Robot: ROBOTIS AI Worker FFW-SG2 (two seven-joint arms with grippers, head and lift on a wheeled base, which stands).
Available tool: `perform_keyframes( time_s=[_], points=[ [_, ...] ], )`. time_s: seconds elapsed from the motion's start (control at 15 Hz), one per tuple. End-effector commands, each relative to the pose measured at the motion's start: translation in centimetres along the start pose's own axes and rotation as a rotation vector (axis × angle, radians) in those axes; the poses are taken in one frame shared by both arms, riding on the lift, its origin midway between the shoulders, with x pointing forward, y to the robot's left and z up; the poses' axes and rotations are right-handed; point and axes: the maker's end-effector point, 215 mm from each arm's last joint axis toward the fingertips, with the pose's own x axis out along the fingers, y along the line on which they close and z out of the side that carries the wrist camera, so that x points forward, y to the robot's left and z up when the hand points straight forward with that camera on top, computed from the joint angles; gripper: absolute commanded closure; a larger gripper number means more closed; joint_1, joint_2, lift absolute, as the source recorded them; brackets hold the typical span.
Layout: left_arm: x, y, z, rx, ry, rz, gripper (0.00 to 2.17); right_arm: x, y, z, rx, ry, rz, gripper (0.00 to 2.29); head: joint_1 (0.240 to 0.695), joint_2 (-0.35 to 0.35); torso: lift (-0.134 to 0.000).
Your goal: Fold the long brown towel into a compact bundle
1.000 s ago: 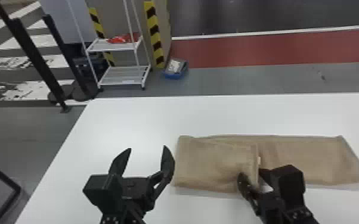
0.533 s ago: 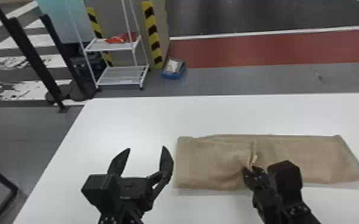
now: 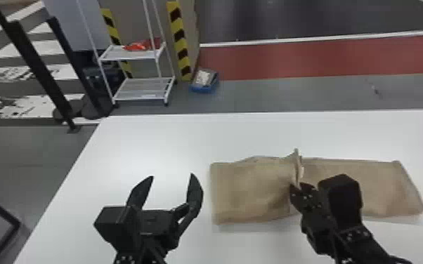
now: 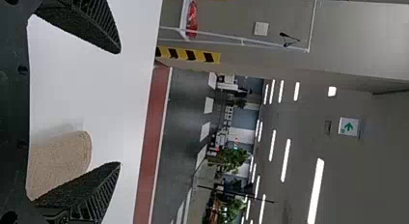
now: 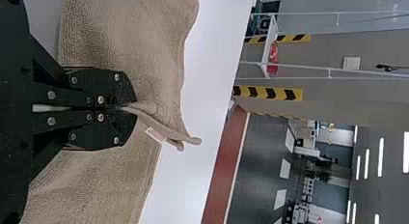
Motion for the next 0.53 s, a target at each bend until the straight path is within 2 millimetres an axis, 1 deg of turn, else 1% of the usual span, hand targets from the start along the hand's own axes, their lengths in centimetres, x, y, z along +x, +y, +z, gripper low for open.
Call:
perform_keyframes(
  time_s=[0.0, 0.07, 0.27, 0.33, 0.4, 0.47],
  points=[
    [0.2, -0.06, -0.52, -0.002, 0.008, -0.006, 0.05, 0.07, 0.26, -1.27, -0.005, 0.022, 0.002, 1.16, 0.695, 0.169, -0.119],
    [0.18, -0.05, -0.69, -0.004, 0.011, -0.005, 0.05, 0.06, 0.26, -1.34, -0.006, 0.022, 0.001, 0.89, 0.695, 0.168, -0.119],
    [0.15, -0.14, -1.03, -0.003, 0.017, -0.01, 0.05, 0.07, 0.35, -1.42, -0.006, 0.024, 0.003, 0.48, 0.695, 0.167, -0.119],
    [0.19, -0.13, -1.04, -0.002, 0.017, -0.011, 0.05, 0.08, 0.3, -1.68, -0.009, 0.031, 0.001, 0.5, 0.695, 0.166, -0.119],
    [0.24, -0.18, -1.06, -0.003, 0.017, -0.012, 0.05, 0.1, 0.15, -1.8, -0.019, 0.036, -0.004, 0.79, 0.695, 0.166, -0.119],
    [0.32, -0.16, -1.09, -0.002, 0.017, -0.012, 0.05, 0.1, 0.04, -2.04, -0.022, 0.044, -0.006, 1.22, 0.695, 0.166, -0.119]
  ],
)
